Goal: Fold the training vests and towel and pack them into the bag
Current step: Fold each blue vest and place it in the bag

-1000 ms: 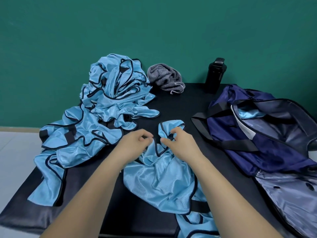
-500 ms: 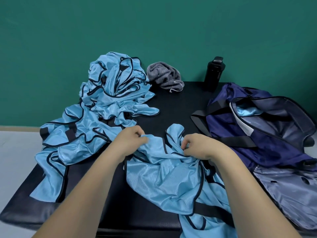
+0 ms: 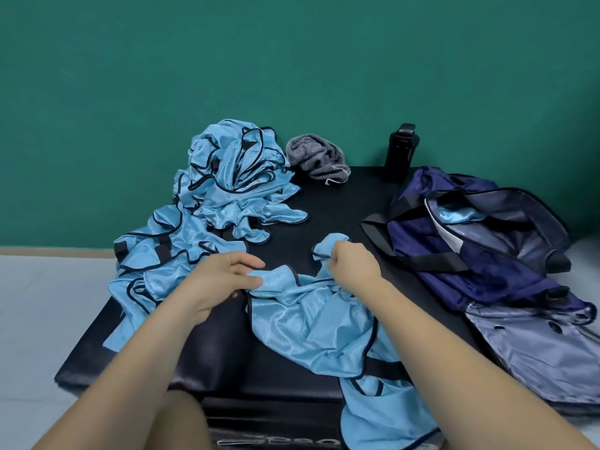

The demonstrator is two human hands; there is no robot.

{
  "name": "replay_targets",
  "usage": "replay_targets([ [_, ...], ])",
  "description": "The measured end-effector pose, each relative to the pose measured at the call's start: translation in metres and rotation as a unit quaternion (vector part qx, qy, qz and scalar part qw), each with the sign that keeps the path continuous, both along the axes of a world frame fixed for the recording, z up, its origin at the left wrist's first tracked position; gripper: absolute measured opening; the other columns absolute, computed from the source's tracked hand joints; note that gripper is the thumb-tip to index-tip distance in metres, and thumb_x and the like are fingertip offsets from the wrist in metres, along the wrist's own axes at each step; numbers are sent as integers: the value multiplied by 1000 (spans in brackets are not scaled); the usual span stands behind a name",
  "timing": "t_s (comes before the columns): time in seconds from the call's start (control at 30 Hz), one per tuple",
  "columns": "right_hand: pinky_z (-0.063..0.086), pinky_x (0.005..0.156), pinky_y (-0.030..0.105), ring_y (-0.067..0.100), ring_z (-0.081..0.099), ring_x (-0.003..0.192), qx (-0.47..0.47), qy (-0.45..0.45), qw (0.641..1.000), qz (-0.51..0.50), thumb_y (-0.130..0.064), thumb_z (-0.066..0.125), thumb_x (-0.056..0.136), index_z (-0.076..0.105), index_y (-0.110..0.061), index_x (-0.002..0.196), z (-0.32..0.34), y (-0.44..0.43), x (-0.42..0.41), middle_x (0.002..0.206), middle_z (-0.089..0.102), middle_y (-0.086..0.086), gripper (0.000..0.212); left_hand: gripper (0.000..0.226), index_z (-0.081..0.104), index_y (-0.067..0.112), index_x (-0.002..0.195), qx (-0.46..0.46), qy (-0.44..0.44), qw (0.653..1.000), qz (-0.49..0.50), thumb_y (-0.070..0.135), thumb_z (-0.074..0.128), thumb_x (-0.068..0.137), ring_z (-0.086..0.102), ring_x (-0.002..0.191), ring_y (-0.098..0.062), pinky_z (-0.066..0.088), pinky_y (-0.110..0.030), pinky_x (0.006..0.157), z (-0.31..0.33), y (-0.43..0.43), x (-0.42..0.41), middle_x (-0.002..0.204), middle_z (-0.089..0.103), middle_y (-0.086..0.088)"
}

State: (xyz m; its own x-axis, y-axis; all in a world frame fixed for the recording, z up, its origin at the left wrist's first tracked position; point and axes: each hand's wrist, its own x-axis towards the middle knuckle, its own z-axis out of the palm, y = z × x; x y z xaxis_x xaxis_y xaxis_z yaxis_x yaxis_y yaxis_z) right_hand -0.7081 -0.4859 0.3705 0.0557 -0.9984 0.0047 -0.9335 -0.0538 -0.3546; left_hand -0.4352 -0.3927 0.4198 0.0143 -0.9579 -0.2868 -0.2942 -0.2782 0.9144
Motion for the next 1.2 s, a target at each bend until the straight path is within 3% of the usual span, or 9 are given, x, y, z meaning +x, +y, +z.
replay_targets([
  [0.13, 49, 71, 33, 19, 62, 75, -17, -233, 972, -34, -22, 70, 93, 67, -16, 94, 38, 8, -19, 81, 70, -4, 6, 30, 78, 26, 114, -44, 37, 998, -9, 7, 82, 91, 61, 76, -12, 41, -29, 66, 15, 16, -2, 92, 75, -2],
  [0.23, 44, 62, 28, 20, 56, 74, 81, -495, 864, -39, -10, 70, 94, 75, -3, 100, 68, 32, -36, 84, 66, 6, 10, 30, 78, 33, 113, -74, 65, 995, -10, 13, 83, 92, 60, 81, -13, 43, -31, 71, 27, 29, -1, 103, 77, -1],
  [0.3, 44, 62, 31, 25, 55, 75, 154, -582, 798, -39, -10, 66, 92, 73, -5, 102, 80, 53, -53, 83, 61, 10, 13, 30, 78, 34, 115, -85, 81, 993, -12, 16, 83, 91, 60, 84, -14, 43, -31, 74, 30, 41, -1, 106, 77, -2],
  [0.43, 36, 62, 35, 17, 41, 59, 244, -516, 821, -33, -34, 66, 98, 64, -22, 71, 73, 101, -88, 65, 43, -3, 29, 30, 76, 25, 116, -63, 71, 995, -23, 8, 81, 92, 63, 81, -12, 42, -27, 67, 22, 68, -10, 96, 75, -2],
  [0.53, 37, 55, 31, 16, 38, 54, 294, -416, 859, -53, -49, 66, 100, 67, -15, 96, 51, 132, -100, 67, 47, 0, 34, 35, 77, 27, 115, -13, 39, 998, -39, 12, 86, 85, 66, 85, -12, 45, -30, 70, 5, 85, -17, 98, 76, -2],
  [0.63, 47, 49, 31, 25, 55, 51, 278, -395, 870, -100, -40, 56, 106, 57, 0, 123, 36, 146, -98, 84, 63, 19, 44, 46, 75, 27, 119, 27, 65, 997, -3, 29, 91, 76, 62, 90, -16, 50, -31, 70, -14, 90, -21, 102, 74, -3],
  [0.73, 40, 42, 26, 24, 58, 45, 226, -369, 891, -135, -36, 43, 113, 47, 0, 125, 34, 144, -101, 89, 64, 23, 38, 33, 68, 18, 125, 72, 136, 987, 56, 31, 79, 96, 60, 86, -22, 56, -31, 73, -22, 87, -30, 111, 69, -11],
  [0.97, 29, 45, 26, 18, 40, 52, 167, -367, 901, -158, -45, 61, 105, 59, -6, 99, 21, 109, -104, 77, 54, 9, 39, 35, 70, 4, 119, 146, 91, 980, 98, 33, 75, 100, 61, 73, -19, 58, -29, 62, -40, 74, -22, 99, 63, -11],
  [1.2, 27, 47, 28, 18, 29, 49, 171, -338, 911, -161, -46, 84, 87, 42, -16, 75, 23, 77, -84, 62, 34, 3, 53, 41, 79, 8, 111, 171, 23, 984, 34, 41, 87, 87, 51, 58, -13, 40, -25, 50, -41, 70, -28, 83, 65, -5],
])
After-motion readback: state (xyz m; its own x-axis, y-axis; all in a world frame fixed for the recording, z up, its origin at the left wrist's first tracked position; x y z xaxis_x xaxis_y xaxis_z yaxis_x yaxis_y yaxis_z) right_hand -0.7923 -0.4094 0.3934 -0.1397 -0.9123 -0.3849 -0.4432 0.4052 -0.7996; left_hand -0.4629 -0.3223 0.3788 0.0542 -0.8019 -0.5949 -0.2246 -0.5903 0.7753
